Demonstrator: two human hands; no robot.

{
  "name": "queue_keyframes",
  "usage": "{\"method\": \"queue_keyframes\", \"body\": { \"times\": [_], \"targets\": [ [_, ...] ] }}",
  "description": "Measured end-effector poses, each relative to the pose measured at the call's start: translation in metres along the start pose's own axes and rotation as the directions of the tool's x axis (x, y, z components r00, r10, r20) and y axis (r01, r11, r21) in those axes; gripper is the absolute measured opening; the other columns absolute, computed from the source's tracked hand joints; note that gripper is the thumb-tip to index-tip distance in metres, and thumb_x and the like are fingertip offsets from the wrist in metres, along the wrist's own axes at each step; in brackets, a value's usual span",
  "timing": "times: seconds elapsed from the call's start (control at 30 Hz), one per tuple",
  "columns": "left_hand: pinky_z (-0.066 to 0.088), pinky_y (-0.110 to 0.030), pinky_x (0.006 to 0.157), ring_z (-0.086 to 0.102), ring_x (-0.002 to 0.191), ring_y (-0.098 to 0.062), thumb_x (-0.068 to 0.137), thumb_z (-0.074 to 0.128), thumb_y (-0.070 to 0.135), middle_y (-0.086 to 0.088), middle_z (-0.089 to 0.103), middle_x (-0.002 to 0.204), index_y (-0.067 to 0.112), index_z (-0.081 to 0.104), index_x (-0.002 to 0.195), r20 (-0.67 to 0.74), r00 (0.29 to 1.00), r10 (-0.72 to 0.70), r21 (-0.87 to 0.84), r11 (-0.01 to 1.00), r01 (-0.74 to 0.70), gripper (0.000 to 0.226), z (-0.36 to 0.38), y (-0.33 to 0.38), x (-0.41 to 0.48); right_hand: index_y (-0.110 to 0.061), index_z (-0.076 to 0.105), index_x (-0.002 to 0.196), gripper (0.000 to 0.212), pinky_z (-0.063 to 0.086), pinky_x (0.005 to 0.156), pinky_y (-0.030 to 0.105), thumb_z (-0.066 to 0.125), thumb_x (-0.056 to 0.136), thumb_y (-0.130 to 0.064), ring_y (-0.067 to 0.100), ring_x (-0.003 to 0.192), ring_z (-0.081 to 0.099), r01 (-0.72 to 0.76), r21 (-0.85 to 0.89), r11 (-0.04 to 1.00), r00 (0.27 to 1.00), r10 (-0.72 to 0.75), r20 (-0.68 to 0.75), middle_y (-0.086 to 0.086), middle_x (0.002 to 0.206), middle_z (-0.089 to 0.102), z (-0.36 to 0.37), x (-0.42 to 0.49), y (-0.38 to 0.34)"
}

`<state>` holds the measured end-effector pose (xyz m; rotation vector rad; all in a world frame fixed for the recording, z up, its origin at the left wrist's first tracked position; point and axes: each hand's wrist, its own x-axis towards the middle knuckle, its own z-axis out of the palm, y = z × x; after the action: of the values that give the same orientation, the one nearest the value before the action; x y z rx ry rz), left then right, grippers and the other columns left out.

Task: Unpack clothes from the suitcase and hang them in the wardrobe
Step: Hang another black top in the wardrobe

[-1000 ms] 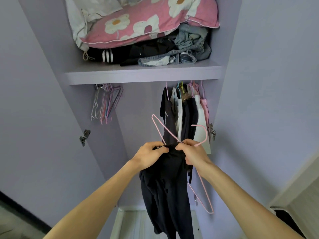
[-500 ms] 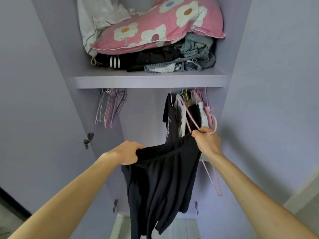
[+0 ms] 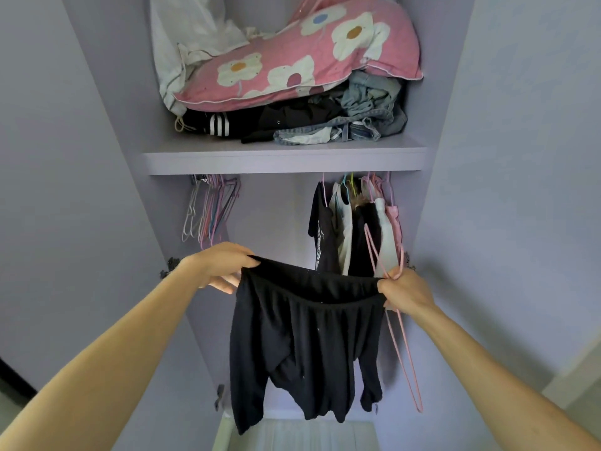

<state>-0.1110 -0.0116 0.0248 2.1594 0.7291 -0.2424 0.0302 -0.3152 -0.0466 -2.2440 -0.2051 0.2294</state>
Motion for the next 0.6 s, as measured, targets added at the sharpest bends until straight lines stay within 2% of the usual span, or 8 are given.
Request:
{"method": "queue_keyframes", "body": {
  "times": [0.07, 0.13, 0.2, 0.27, 0.37, 0.43, 0.5, 0.6],
  "targets": [
    [0.061, -0.047, 0.07, 0.069, 0.092, -0.034, 0.095, 0.053, 0.046, -0.008, 0.065, 0.114, 0.01, 0.055, 0.12, -0.132, 0.985, -0.114, 0.063, 0.99, 0.123, 0.044, 0.009, 0.011, -0.001, -0.013, 0.049, 0.07, 0.007, 0.052, 0.059, 0.033, 0.052, 0.07, -0.007, 0.025, 0.056, 0.061, -0.054, 0.128, 0.99, 0.998, 0.051, 0.023, 0.007, 0.062, 0.059, 0.004, -0.003, -0.001],
    [0.06, -0.053, 0.069, 0.068, 0.09, -0.043, 0.097, 0.047, 0.05, -0.017, 0.067, 0.109, 0.002, 0.052, 0.122, -0.069, 0.97, -0.234, 0.043, 0.971, 0.237, 0.055, 0.017, 0.017, -0.003, -0.012, 0.048, 0.07, 0.01, 0.051, 0.054, 0.03, 0.05, 0.071, -0.003, 0.024, 0.057, 0.052, -0.078, 0.23, 0.97, 0.997, 0.071, 0.038, 0.008, 0.067, 0.053, 0.006, -0.004, -0.003],
    [0.058, -0.056, 0.073, 0.07, 0.09, -0.042, 0.104, 0.043, 0.034, -0.021, 0.071, 0.105, -0.004, 0.052, 0.124, 0.069, 0.974, -0.215, -0.266, 0.937, 0.225, 0.044, 0.027, 0.019, 0.0, -0.013, 0.042, 0.07, 0.017, 0.041, 0.046, 0.027, 0.046, 0.074, 0.003, 0.022, 0.059, 0.042, -0.065, 0.284, 0.957, 0.996, 0.047, 0.073, 0.006, 0.067, 0.044, 0.005, -0.006, -0.004],
    [0.058, -0.053, 0.07, 0.072, 0.088, -0.04, 0.104, 0.041, 0.014, -0.022, 0.067, 0.112, -0.005, 0.052, 0.127, 0.042, 0.988, -0.149, -0.589, 0.795, 0.145, 0.031, 0.038, 0.021, 0.006, -0.014, 0.04, 0.07, 0.021, 0.029, 0.044, 0.025, 0.042, 0.074, 0.007, 0.018, 0.056, 0.033, -0.075, 0.324, 0.943, 0.993, 0.04, 0.113, 0.004, 0.064, 0.035, 0.006, -0.006, -0.004],
    [0.06, -0.043, 0.069, 0.073, 0.084, -0.029, 0.1, 0.046, 0.003, -0.018, 0.066, 0.111, -0.004, 0.056, 0.118, -0.021, 0.995, -0.102, -0.75, 0.66, 0.052, 0.022, 0.051, 0.029, 0.013, -0.013, 0.051, 0.07, 0.017, 0.044, 0.05, 0.026, 0.05, 0.073, 0.004, 0.02, 0.058, 0.044, -0.139, 0.38, 0.914, 0.983, 0.081, 0.164, 0.006, 0.069, 0.045, 0.007, -0.003, -0.002],
    [0.058, -0.036, 0.071, 0.066, 0.075, -0.019, 0.098, 0.052, 0.005, -0.01, 0.064, 0.101, 0.001, 0.058, 0.112, 0.047, 0.999, -0.019, -0.668, 0.743, 0.046, 0.015, 0.057, 0.034, 0.011, -0.013, 0.056, 0.071, 0.013, 0.056, 0.061, 0.03, 0.06, 0.073, -0.001, 0.022, 0.064, 0.055, -0.138, 0.367, 0.92, 0.981, 0.075, 0.18, 0.007, 0.076, 0.052, 0.005, -0.001, 0.002],
    [0.057, -0.033, 0.073, 0.063, 0.084, -0.02, 0.094, 0.057, 0.001, -0.007, 0.065, 0.1, 0.006, 0.062, 0.111, 0.12, 0.991, 0.058, -0.464, 0.886, 0.004, 0.018, 0.056, 0.034, 0.007, -0.013, 0.055, 0.073, 0.016, 0.062, 0.07, 0.036, 0.068, 0.075, -0.003, 0.022, 0.062, 0.063, -0.105, 0.288, 0.952, 0.988, 0.067, 0.14, 0.005, 0.077, 0.058, -0.001, 0.002, 0.004],
    [0.06, -0.033, 0.069, 0.067, 0.085, -0.024, 0.085, 0.046, -0.008, -0.001, 0.064, 0.092, 0.017, 0.068, 0.098, -0.1, 0.987, 0.127, -0.013, 0.992, -0.129, 0.036, 0.052, 0.026, 0.011, -0.012, 0.057, 0.083, 0.013, 0.062, 0.074, 0.042, 0.063, 0.08, -0.002, 0.023, 0.061, 0.073, -0.085, 0.154, 0.984, 0.995, 0.076, 0.065, 0.004, 0.079, 0.068, -0.01, 0.009, 0.01]
  ]
}}
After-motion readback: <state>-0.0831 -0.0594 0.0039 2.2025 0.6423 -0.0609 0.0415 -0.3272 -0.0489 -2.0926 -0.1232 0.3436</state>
